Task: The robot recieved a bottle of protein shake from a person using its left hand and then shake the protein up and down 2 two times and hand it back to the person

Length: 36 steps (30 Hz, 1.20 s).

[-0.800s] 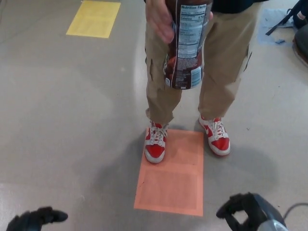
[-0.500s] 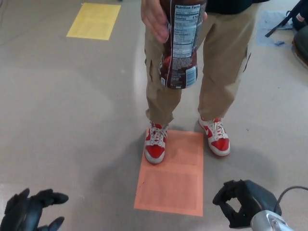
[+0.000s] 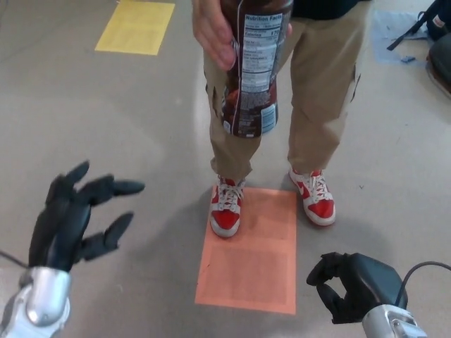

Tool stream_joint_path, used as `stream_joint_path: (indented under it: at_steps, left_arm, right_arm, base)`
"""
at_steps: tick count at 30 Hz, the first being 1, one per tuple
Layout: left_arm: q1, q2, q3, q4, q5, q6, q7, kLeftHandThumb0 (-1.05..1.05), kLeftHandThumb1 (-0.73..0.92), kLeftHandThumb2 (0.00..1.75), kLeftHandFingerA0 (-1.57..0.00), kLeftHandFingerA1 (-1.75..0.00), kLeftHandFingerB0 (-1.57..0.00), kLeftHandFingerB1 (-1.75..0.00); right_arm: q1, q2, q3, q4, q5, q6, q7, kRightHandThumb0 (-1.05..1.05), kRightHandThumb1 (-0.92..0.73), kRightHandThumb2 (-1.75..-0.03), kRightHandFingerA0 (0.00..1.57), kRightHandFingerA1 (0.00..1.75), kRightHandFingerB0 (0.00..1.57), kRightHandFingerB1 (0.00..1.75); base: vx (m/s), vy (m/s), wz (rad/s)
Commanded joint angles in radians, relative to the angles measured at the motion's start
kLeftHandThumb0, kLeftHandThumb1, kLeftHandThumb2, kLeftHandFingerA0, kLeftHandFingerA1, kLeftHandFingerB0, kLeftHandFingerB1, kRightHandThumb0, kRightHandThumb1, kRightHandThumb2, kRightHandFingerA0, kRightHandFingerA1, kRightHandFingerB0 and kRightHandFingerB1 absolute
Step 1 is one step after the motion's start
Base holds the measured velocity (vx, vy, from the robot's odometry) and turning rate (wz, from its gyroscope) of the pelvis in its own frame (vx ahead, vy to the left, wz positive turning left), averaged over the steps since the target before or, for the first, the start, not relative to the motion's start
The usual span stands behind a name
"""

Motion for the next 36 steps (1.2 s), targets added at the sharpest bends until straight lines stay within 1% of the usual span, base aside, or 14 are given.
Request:
stream_joint_path:
  at_steps: [1, 2, 4, 7, 9, 10, 21, 27, 28, 30, 32, 33, 35, 36]
  left_arm:
    - [0.019, -0.012, 0.035, -0.114, -0.097, 0.046, -0.129, -0.09, 0.78, 0.63, -1.07, -0.81, -0.73, -0.48]
    - [0.023, -0.014, 0.037, -0.119, -0.092, 0.039, -0.126, -0.06, 0.76, 0.62, -1.08, -0.86, -0.73, -0.50]
    - [0.032, -0.018, 0.042, -0.131, -0.083, 0.035, -0.122, -0.09, 0.76, 0.61, -1.08, -0.91, -0.74, -0.50]
    - [0.045, -0.029, 0.055, -0.167, -0.091, 0.061, -0.137, -0.14, 0.73, 0.65, -1.07, -1.11, -0.72, -0.52]
    - [0.051, -0.037, 0.063, -0.181, -0.098, 0.074, -0.146, -0.11, 0.75, 0.62, -1.08, -1.16, -0.74, -0.50]
    - [0.055, -0.045, 0.069, -0.197, -0.112, 0.089, -0.159, -0.11, 0.75, 0.62, -1.07, -1.21, -0.75, -0.51]
    - [0.066, -0.112, 0.112, -0.395, -0.240, 0.260, -0.276, -0.17, 0.77, 0.64, -1.03, -1.33, -0.77, -0.50]
    - [0.066, -0.130, 0.115, -0.512, -0.290, 0.416, -0.335, -0.20, 0.77, 0.64, -1.01, -1.35, -0.77, -0.50]
    - [0.070, -0.130, 0.117, -0.532, -0.305, 0.438, -0.349, -0.18, 0.78, 0.64, -1.01, -1.35, -0.76, -0.51]
    - [0.063, -0.138, 0.121, -0.563, -0.332, 0.482, -0.363, -0.17, 0.78, 0.64, -1.02, -1.32, -0.77, -0.51]
    - [0.058, -0.151, 0.127, -0.612, -0.365, 0.570, -0.368, -0.25, 0.77, 0.62, -1.07, -0.90, -0.64, -0.42]
    - [0.054, -0.158, 0.129, -0.644, -0.382, 0.630, -0.372, -0.25, 0.77, 0.62, -1.07, -0.90, -0.64, -0.42]
    - [0.050, -0.154, 0.127, -0.679, -0.399, 0.695, -0.392, -0.34, 0.71, 0.61, -0.87, -0.50, -0.45, -0.35]
    - [0.051, -0.151, 0.125, -0.696, -0.412, 0.724, -0.404, -0.34, 0.71, 0.61, -0.87, -0.50, -0.45, -0.35]
  right_arm:
    - [-0.007, -0.006, -0.004, 0.016, -0.025, -0.035, -0.046, -0.49, -0.54, -1.13, 1.03, 0.99, 0.82, 0.74]
    - [-0.007, -0.005, -0.005, 0.017, -0.025, -0.034, -0.044, -0.49, -0.59, -1.03, 1.06, 0.96, 0.88, 0.63]
    - [-0.007, -0.003, -0.008, 0.019, -0.025, -0.032, -0.034, -0.49, -0.54, -1.13, 1.04, 1.00, 0.81, 0.73]
    - [-0.005, -0.002, -0.015, 0.018, -0.022, -0.049, -0.039, -0.49, -0.58, -1.06, 1.08, 0.99, 0.89, 0.62]
    - [-0.008, -0.003, -0.010, 0.019, -0.029, -0.041, -0.037, -0.51, -0.55, -1.14, 1.03, 0.99, 0.81, 0.73]
    - [-0.008, -0.002, -0.011, 0.019, -0.030, -0.038, -0.037, -0.50, -0.60, -1.04, 1.03, 0.95, 0.88, 0.63]
    - [-0.004, -0.001, -0.007, 0.023, -0.042, -0.031, -0.031, -0.50, -0.54, -1.16, 0.98, 0.96, 0.80, 0.74]
    - [0.005, 0.002, -0.008, 0.023, -0.043, -0.040, -0.043, -0.49, -0.52, -1.10, 1.04, 0.99, 0.81, 0.74]
    - [0.008, 0.004, -0.005, 0.024, -0.046, -0.041, -0.041, -0.50, -0.60, -0.99, 1.04, 0.94, 0.87, 0.64]
    - [0.010, 0.005, -0.005, 0.024, -0.046, -0.044, -0.044, -0.51, -0.59, -1.00, 1.03, 0.95, 0.88, 0.64]
    - [0.012, 0.008, -0.007, 0.025, -0.044, -0.041, -0.039, -0.53, -0.61, -0.97, 1.02, 0.94, 0.88, 0.66]
    - [0.012, 0.009, -0.009, 0.026, -0.042, -0.036, -0.034, -0.53, -0.61, -0.97, 1.02, 0.94, 0.88, 0.66]
    - [0.015, 0.007, -0.003, 0.025, -0.048, -0.041, -0.039, -0.52, -0.60, -0.99, 1.00, 1.00, 0.85, 0.65]
    - [0.018, 0.006, -0.002, 0.025, -0.049, -0.043, -0.037, -0.52, -0.60, -0.99, 1.00, 1.00, 0.85, 0.65]
  base:
    - [0.00, 0.000, 0.00]
    - [0.00, 0.000, 0.00]
    - [0.00, 0.000, 0.00]
    - [0.00, 0.000, 0.00]
    - [0.00, 0.000, 0.00]
    - [0.00, 0.000, 0.00]
    - [0.00, 0.000, 0.00]
    - [0.00, 0.000, 0.00]
    - [0.00, 0.000, 0.00]
    - [0.00, 0.000, 0.00]
    - [0.00, 0.000, 0.00]
    - [0.00, 0.000, 0.00]
    - [0.00, 0.000, 0.00]
    - [0.00, 0.000, 0.00]
